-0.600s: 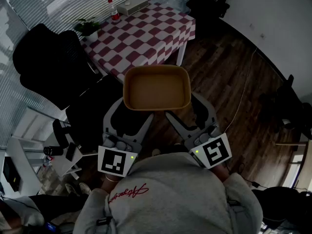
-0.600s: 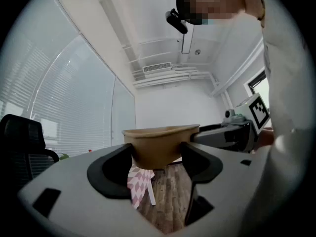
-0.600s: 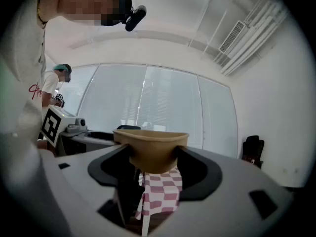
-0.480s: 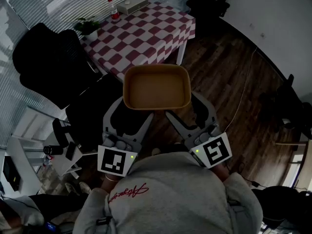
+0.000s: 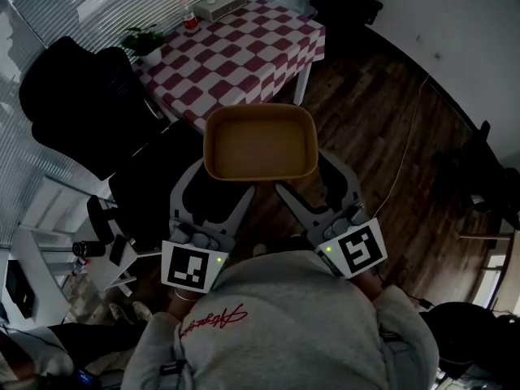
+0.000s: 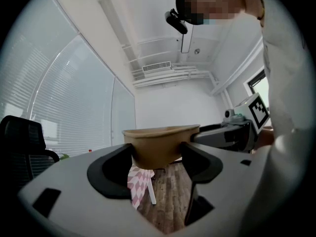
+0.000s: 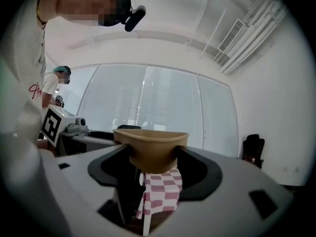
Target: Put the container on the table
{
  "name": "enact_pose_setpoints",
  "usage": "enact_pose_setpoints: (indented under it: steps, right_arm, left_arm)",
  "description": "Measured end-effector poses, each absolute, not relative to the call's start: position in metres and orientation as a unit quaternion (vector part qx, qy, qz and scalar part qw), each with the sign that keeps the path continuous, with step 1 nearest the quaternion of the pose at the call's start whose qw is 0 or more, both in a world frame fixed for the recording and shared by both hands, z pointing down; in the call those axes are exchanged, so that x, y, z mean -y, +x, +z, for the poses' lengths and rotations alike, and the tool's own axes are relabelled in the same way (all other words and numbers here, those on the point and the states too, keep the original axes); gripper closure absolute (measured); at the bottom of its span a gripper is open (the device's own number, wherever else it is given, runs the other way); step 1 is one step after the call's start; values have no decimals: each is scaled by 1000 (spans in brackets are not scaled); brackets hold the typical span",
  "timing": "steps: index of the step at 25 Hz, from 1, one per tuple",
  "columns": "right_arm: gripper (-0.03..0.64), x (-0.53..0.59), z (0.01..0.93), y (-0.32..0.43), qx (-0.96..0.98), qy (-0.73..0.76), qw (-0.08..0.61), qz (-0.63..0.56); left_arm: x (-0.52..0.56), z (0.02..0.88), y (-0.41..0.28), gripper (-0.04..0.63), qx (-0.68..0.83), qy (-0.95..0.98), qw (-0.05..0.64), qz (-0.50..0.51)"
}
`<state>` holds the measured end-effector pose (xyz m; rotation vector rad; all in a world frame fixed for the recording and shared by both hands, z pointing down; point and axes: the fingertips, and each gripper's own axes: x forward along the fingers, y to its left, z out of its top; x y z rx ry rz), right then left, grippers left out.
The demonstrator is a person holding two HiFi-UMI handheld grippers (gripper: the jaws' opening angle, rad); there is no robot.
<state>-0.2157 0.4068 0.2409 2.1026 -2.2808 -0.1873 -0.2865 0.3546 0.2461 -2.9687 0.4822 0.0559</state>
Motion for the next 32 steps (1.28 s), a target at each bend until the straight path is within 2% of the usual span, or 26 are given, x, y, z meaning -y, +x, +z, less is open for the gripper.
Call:
enact_pose_setpoints:
  steps: [32]
  right_arm:
    - [310, -382, 236, -208, 743, 666, 4, -68]
  left_arm:
    - [-331, 244, -281, 275, -168, -984, 58, 22]
